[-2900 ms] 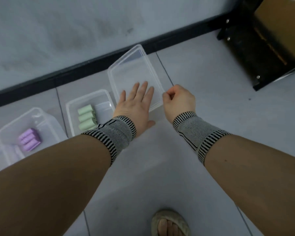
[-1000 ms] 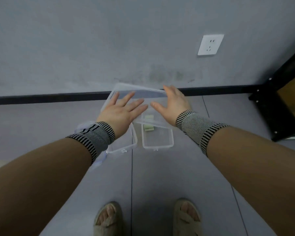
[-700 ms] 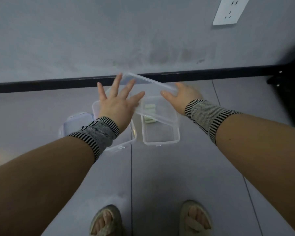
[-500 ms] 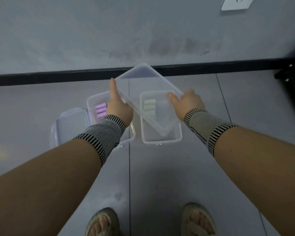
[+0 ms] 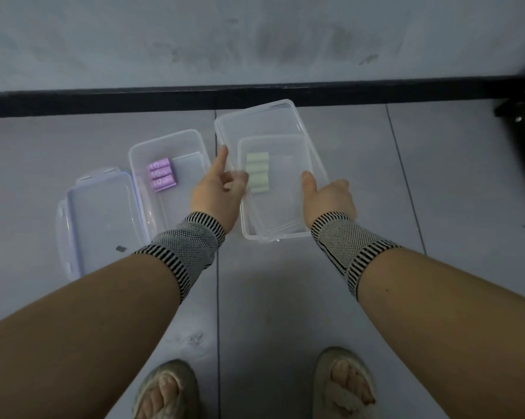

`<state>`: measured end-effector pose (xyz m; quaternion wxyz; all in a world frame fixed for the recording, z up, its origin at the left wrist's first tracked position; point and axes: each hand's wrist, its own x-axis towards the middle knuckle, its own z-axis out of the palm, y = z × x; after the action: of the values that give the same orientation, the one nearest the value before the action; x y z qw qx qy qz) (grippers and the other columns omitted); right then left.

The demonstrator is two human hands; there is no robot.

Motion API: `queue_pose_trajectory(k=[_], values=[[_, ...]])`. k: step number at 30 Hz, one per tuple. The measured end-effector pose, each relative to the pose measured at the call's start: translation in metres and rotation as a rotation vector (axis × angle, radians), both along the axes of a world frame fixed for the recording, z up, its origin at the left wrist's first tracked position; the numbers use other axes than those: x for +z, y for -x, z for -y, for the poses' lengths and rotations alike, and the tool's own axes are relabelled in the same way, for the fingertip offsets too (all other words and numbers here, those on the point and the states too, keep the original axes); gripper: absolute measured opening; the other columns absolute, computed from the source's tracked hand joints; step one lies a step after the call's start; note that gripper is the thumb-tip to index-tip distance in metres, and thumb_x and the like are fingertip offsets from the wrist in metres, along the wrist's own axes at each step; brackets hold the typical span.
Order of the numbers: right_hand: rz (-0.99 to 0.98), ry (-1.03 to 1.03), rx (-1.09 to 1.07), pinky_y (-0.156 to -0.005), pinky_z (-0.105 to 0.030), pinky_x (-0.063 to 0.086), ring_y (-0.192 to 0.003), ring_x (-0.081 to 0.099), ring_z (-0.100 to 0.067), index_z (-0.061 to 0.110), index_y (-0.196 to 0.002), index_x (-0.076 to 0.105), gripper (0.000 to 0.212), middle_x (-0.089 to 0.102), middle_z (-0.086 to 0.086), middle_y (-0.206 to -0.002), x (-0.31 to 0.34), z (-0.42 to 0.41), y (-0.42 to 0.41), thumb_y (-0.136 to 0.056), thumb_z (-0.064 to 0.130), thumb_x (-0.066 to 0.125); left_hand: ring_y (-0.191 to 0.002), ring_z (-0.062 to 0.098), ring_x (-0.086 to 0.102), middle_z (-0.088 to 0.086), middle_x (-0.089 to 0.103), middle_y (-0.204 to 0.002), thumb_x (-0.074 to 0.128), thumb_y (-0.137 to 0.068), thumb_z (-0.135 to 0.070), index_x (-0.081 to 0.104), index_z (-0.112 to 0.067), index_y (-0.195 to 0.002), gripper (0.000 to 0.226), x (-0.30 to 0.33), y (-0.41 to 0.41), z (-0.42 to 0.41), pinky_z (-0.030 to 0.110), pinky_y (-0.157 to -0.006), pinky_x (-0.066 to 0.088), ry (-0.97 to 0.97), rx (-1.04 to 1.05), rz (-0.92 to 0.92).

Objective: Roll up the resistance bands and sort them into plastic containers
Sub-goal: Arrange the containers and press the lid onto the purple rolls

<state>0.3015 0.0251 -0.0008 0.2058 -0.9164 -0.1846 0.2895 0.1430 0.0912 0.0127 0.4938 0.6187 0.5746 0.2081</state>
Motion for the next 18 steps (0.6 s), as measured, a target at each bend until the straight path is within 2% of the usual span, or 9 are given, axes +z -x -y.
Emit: queue_pose_trajectory(k=[3, 6, 11, 18], values=[[0.053, 0.029, 0.055, -0.088, -0.036, 0.042, -0.117, 0.051, -0.033, 0.003, -0.135, 0.034, 0.072, 0.044, -0.016, -0.136, -0.005, 0.004, 0.001, -0.092, 0.061, 0.037, -0.117, 0.007, 0.054, -0.009, 0.058, -0.129, 0.062, -0.088, -0.030, 0.017, -0.033, -0.149, 0.076, -0.008, 0.004, -0.005, 0.027, -0.103, 0.040, -0.019, -0.092, -0.067], [0.183, 0.056, 0.184, -0.092, -0.038, 0.041, -0.115, 0.048, -0.032, 0.003, -0.129, 0.042, 0.066, 0.044, -0.016, -0.130, -0.010, 0.011, -0.001, -0.094, 0.059, 0.031, -0.130, 0.008, 0.043, -0.009, 0.049, -0.139, 0.062, -0.089, -0.026, 0.017, -0.032, -0.149, 0.075, -0.018, 0.005, -0.011, 0.029, -0.109, 0.033, 0.018, -0.110, -0.053], [0.302, 0.119, 0.324, -0.083, -0.037, 0.042, -0.104, 0.052, -0.031, 0.007, -0.119, 0.050, 0.062, 0.049, -0.013, -0.117, -0.021, 0.022, -0.003, -0.095, 0.059, 0.027, -0.136, 0.012, 0.036, -0.003, 0.039, -0.148, 0.059, -0.091, -0.021, 0.016, -0.031, -0.149, 0.073, -0.033, -0.001, -0.009, 0.020, -0.104, 0.027, 0.034, -0.116, -0.056], [0.415, 0.243, 0.473, -0.078, -0.037, 0.040, -0.098, 0.053, -0.030, 0.009, -0.109, 0.056, 0.065, 0.053, -0.012, -0.108, -0.034, 0.029, -0.008, -0.094, 0.061, 0.022, -0.134, 0.019, 0.039, -0.004, 0.033, -0.151, 0.056, -0.093, -0.024, 0.007, -0.029, -0.151, 0.076, -0.043, -0.011, -0.016, 0.026, -0.106, 0.030, -0.055, -0.225, -0.276]])
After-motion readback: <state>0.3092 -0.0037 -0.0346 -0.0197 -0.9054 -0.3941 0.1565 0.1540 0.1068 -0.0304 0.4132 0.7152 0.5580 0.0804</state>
